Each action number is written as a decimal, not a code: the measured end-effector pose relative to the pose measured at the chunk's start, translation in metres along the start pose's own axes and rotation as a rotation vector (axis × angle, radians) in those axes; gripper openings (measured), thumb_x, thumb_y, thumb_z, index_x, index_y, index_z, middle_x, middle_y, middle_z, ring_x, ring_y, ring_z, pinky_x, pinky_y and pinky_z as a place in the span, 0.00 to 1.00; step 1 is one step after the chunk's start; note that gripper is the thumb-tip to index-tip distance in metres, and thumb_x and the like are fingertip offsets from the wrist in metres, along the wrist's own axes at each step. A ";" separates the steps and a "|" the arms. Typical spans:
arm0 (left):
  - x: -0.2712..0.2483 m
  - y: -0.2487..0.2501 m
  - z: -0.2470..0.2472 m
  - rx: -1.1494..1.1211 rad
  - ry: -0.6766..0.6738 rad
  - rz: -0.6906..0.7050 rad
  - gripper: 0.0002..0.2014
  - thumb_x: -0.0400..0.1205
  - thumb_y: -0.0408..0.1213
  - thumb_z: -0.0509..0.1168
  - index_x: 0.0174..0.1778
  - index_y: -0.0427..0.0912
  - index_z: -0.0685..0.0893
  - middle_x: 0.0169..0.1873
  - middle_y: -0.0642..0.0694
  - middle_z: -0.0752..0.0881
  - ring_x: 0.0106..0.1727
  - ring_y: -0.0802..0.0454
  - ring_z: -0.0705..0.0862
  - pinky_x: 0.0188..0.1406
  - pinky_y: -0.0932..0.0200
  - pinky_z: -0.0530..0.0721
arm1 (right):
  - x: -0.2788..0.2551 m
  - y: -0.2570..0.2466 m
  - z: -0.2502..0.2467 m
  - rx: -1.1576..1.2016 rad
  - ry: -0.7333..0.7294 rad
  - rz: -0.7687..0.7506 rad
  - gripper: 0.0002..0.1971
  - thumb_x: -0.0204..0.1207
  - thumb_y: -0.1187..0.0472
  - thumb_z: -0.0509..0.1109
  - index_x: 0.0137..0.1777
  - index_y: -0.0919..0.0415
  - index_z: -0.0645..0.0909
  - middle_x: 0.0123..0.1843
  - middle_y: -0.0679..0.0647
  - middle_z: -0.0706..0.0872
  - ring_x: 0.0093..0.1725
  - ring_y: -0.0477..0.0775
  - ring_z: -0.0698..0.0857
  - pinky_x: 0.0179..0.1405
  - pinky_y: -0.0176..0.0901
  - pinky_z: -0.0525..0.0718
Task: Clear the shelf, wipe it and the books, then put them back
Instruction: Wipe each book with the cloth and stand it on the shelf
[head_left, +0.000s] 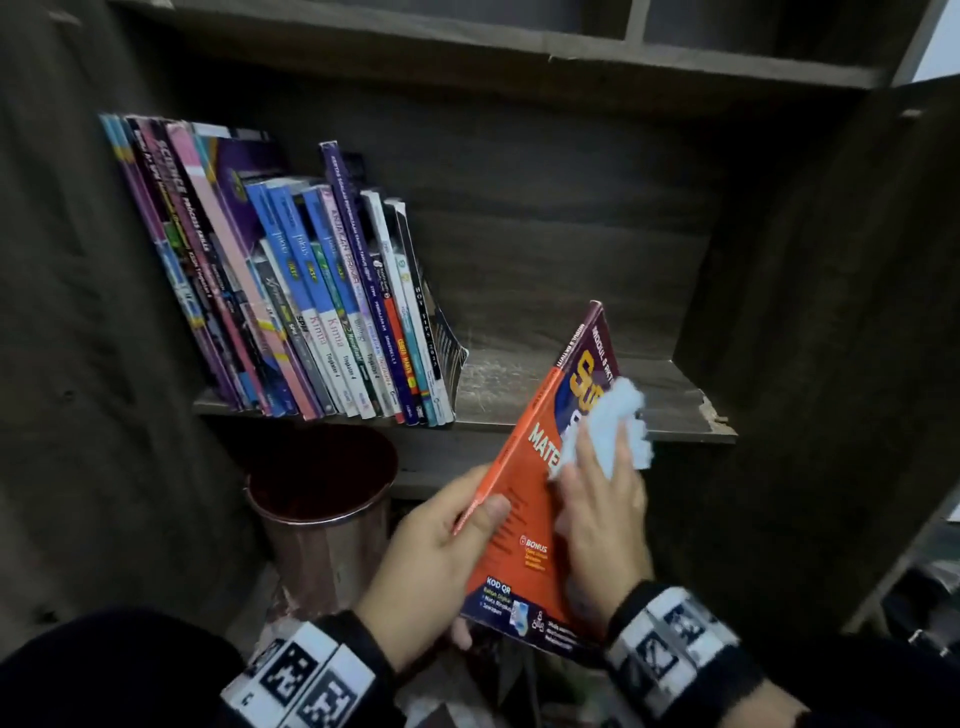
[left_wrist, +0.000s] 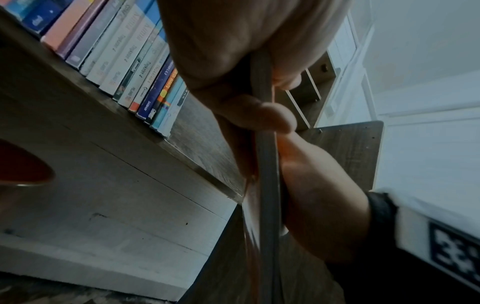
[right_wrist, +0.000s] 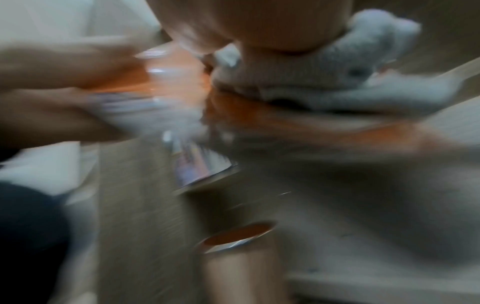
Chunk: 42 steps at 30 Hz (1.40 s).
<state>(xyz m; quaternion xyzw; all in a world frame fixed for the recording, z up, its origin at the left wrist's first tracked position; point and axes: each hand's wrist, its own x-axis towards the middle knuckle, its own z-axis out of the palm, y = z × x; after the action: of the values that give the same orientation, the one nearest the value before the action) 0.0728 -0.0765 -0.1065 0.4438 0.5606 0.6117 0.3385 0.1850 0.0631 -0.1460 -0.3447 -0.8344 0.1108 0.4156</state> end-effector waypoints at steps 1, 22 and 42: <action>0.000 -0.001 0.001 0.018 0.020 0.003 0.13 0.83 0.42 0.62 0.59 0.65 0.83 0.36 0.46 0.89 0.19 0.50 0.81 0.06 0.63 0.75 | -0.010 -0.014 0.005 0.062 -0.030 -0.077 0.23 0.82 0.40 0.48 0.77 0.30 0.60 0.84 0.37 0.43 0.83 0.39 0.40 0.81 0.42 0.47; 0.003 -0.004 -0.011 0.061 0.001 -0.004 0.17 0.78 0.57 0.63 0.64 0.71 0.79 0.47 0.49 0.91 0.29 0.46 0.89 0.11 0.61 0.78 | 0.046 0.018 0.016 0.321 -0.025 0.503 0.25 0.87 0.45 0.47 0.82 0.37 0.49 0.86 0.49 0.49 0.84 0.53 0.51 0.78 0.51 0.55; 0.010 -0.008 -0.004 -0.021 0.115 0.049 0.16 0.81 0.54 0.63 0.65 0.65 0.80 0.45 0.45 0.91 0.26 0.42 0.87 0.14 0.53 0.81 | -0.004 -0.012 0.018 0.338 -0.095 0.365 0.28 0.83 0.37 0.43 0.82 0.35 0.42 0.84 0.31 0.41 0.84 0.41 0.44 0.82 0.48 0.46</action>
<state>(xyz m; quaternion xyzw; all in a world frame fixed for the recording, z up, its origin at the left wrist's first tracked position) 0.0651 -0.0681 -0.1126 0.4178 0.5616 0.6502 0.2955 0.1671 0.0540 -0.1539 -0.4098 -0.7466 0.3381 0.4005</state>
